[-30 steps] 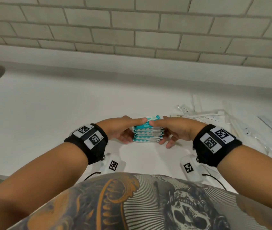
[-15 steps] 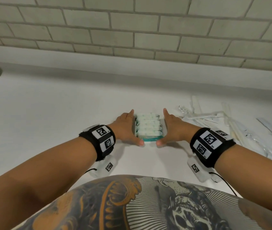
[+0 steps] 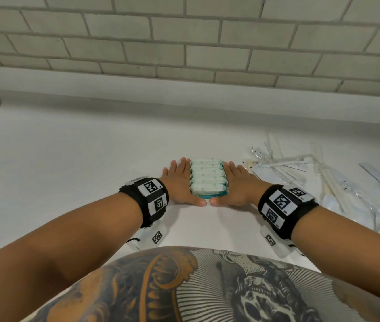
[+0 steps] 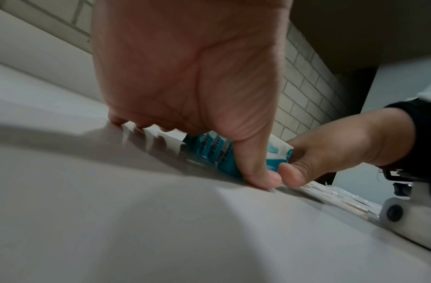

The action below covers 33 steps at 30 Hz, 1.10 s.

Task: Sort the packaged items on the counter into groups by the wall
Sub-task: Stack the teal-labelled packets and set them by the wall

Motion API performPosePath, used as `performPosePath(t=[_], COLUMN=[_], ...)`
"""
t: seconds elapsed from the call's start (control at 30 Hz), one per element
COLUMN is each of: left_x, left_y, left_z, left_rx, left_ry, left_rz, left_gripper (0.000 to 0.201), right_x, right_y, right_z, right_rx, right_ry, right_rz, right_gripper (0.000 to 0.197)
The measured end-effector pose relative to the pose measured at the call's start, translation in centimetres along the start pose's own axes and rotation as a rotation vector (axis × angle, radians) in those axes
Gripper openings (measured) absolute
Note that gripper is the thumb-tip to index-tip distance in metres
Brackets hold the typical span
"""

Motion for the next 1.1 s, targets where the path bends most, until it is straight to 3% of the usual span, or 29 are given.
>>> performPosePath(t=[0.17,0.47,0.7,0.8,0.9,1.1], left_x=[-0.1,-0.3,-1.4,-2.6,-3.9,-4.2], left_y=[0.0,0.2,1.4,1.6,1.3,1.6], left_z=[-0.2,-0.4,1.2,0.7,-0.4,-1.1], left_rx=[0.000,-0.006,-0.072,-0.028,0.038,0.084], left_ry=[0.008,0.024,0.137,0.195,0.225,0.357], left_rz=[-0.010,-0.020,-0.022,-0.053,-0.111,-0.137], left_gripper=[0.132,0.131,0.153,0.156,0.156,0.143], right_x=[-0.3,-0.5,-3.5,-5.7,-5.4,-5.1], right_y=[0.8,1.0,1.8,2.4,1.6,0.9], right_z=[0.4,0.4,-1.0,0.5,2.3,2.8], right_rx=[-0.001,-0.006,-0.033,-0.140,-0.209,-0.251], right_ry=[-0.015,-0.029,-0.067,-0.117,-0.089,-0.209], right_rz=[0.004,0.000,-0.040,-0.128,-0.122,-0.182], right_gripper=[0.125,0.121,0.140,0.141,0.143,0.117])
Point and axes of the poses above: each hand's wrist, its own y-axis away from the middle knuckle, its own x-axis out of the palm, z = x × y, the point moved 10 cm from there along -y, towards the middle knuckle, and after that the axes turned 4 degrees about -z, right-handed, at the moved point
